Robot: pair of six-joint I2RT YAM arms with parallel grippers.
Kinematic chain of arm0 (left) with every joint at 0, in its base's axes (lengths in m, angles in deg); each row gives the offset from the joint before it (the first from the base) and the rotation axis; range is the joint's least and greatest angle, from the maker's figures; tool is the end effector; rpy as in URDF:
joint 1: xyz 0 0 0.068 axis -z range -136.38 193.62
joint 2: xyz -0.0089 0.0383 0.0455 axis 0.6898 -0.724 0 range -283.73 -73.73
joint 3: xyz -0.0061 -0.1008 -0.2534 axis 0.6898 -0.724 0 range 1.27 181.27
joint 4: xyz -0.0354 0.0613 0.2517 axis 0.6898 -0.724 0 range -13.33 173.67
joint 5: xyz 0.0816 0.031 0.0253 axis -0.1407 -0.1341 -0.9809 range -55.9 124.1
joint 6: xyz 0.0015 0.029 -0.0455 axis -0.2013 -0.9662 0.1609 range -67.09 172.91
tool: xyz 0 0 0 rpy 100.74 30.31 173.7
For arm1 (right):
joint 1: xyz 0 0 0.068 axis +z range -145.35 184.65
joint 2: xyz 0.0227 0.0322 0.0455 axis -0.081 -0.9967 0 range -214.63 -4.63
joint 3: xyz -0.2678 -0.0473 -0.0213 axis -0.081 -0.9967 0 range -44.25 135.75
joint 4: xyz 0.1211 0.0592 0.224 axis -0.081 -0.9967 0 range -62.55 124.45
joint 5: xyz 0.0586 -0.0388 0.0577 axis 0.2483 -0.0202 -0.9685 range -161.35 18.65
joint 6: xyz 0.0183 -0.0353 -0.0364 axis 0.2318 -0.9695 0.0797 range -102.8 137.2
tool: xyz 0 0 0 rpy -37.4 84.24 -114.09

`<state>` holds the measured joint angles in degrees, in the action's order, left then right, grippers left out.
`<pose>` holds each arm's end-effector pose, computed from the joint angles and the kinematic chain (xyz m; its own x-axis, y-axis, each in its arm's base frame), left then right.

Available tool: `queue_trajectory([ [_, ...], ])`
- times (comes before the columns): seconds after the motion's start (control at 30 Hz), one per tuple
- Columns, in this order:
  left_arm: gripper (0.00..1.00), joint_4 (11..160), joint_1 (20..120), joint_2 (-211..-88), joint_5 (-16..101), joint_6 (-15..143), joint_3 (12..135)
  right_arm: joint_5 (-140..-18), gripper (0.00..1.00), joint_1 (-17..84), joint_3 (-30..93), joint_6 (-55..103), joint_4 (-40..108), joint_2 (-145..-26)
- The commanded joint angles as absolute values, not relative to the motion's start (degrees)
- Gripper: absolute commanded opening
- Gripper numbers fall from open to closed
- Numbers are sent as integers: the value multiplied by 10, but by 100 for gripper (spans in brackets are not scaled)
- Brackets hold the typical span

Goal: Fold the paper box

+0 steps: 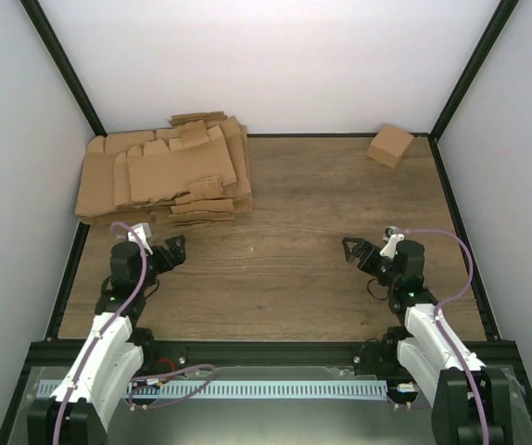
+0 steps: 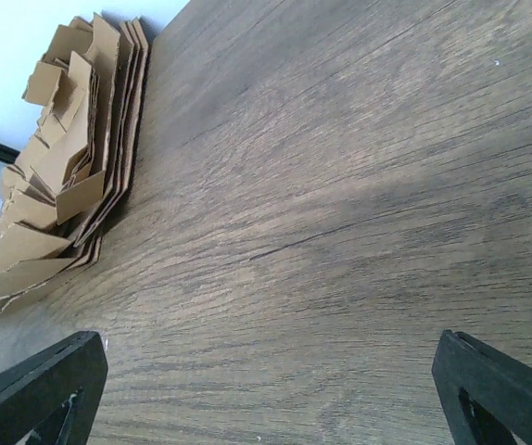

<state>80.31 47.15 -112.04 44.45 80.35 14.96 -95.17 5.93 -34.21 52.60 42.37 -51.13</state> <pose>0.1562 -0.0160 0.1783 -0.5164 -0.4223 -0.7449 -0.0215 0.8760 -0.4818 0.1642 0.0180 0.1568 -0.6066 0.5165 -0.6044 -0.0291 0.7453 0.6661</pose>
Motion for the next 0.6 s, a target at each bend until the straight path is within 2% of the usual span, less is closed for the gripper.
queue_trajectory([
  [0.0,100,809,473,-1109,440,805,144,-960,100,63,-333,522,431,-515],
  [0.33,100,792,473,-1111,442,806,167,-959,100,63,-330,522,433,-524],
  [0.57,100,782,473,-1142,445,832,254,-965,100,63,-328,523,435,-534],
])
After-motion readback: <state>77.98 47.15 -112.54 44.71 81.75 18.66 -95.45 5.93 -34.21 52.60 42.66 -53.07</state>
